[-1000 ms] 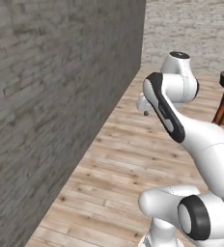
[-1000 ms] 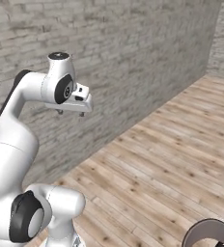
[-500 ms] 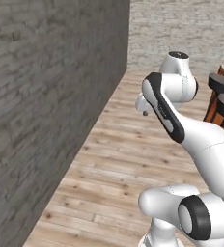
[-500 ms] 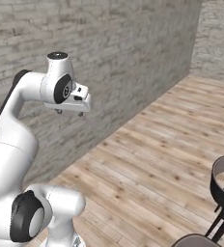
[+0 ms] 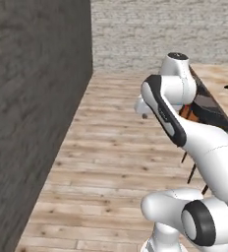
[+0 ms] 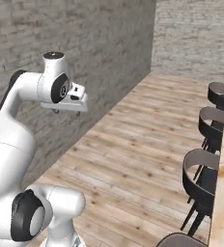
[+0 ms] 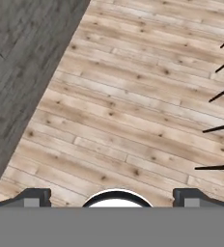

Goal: Place the two vegetables and bowl onto the tray for setting up a vegetable dip station.

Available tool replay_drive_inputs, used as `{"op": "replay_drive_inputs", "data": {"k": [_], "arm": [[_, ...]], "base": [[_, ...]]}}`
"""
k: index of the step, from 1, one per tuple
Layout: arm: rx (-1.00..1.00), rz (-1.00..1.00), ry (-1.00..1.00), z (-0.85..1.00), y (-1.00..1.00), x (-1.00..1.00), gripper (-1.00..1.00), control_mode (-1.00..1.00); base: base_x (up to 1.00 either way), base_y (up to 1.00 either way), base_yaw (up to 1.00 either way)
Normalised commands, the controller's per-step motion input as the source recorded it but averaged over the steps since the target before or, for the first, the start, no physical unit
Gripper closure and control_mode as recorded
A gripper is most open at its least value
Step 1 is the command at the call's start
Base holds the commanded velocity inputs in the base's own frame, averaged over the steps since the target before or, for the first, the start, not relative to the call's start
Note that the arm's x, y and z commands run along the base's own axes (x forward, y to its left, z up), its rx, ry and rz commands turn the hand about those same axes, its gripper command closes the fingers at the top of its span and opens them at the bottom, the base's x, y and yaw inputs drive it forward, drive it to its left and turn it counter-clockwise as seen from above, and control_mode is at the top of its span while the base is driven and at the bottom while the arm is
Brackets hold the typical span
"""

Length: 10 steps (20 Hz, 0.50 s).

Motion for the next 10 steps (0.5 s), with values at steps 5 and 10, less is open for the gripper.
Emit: {"op": "replay_drive_inputs", "data": {"k": [5,10], "arm": [[0.00,0.00,0.00,0.00,0.00,0.00,-1.00,1.00],[0.00,0.00,0.00,0.00,0.00,0.00,-1.00,1.00]], "base": [[0.46,0.02,-0.46],[0.51,0.03,-0.34]]}}
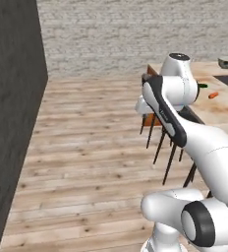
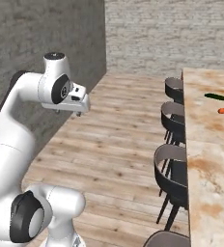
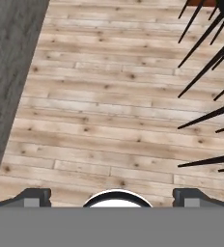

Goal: Place the two vegetables and bowl onto the tray for setting up a vegetable dip station.

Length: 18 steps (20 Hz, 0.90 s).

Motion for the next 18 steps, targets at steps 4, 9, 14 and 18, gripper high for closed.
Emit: {"op": "replay_drive_inputs", "data": {"k": [4,9,14,18], "arm": [[0.00,0.00,0.00,0.00,0.00,0.00,-1.00,1.00],[0.00,0.00,0.00,0.00,0.00,0.00,-1.00,1.00],[0.00,0.00,0.00,0.00,0.00,0.00,-1.00,1.00],[0.00,0.00,0.00,0.00,0.00,0.00,-1.00,1.00]], "base": [[0.54,0.00,-0.30],[0.53,0.13,-0.31],[0.51,0.35,-0.24],[0.50,0.36,-0.24]]}}
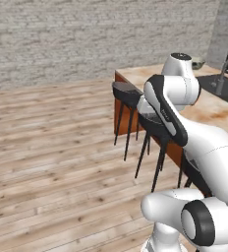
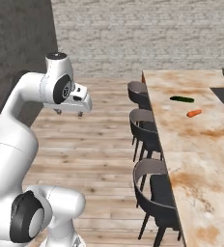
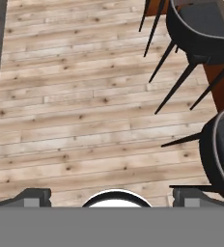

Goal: Place the two vegetables and bowl onto the tray for setting up a vegetable dip station.

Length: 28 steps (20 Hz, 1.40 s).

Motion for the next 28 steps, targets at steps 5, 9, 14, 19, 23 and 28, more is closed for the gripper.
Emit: {"op": "replay_drive_inputs", "data": {"k": [5,9,14,19,23,28], "arm": [[0.00,0.00,0.00,0.00,0.00,0.00,-1.00,1.00],[0.00,0.00,0.00,0.00,0.00,0.00,-1.00,1.00],[0.00,0.00,0.00,0.00,0.00,0.00,-1.00,1.00],[0.00,0.00,0.00,0.00,0.00,0.00,-1.00,1.00],[0.00,0.00,0.00,0.00,0.00,0.00,-1.00,1.00],[0.00,0.00,0.00,0.00,0.00,0.00,-1.00,1.00]], "base": [[0.47,0.44,-0.28],[0.40,0.47,-0.30],[0.33,0.52,-0.25],[0.36,0.50,-0.27],[0.40,0.45,-0.29],[0.39,0.42,-0.28]]}}
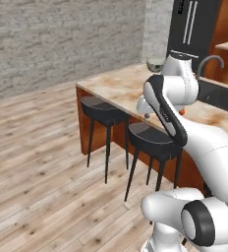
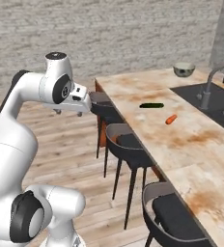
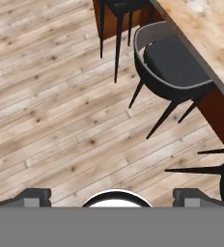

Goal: Place the two vegetables and bowl onto the tray for setting up a vegetable dip station.

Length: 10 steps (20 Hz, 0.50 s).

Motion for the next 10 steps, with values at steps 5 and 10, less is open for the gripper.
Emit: {"op": "replay_drive_inputs", "data": {"k": [5,10], "arm": [[0.00,0.00,0.00,0.00,0.00,0.00,-1.00,1.00],[0.00,0.00,0.00,0.00,0.00,0.00,-1.00,1.00]], "base": [[0.30,0.41,-0.38],[0.28,0.41,-0.43]]}}
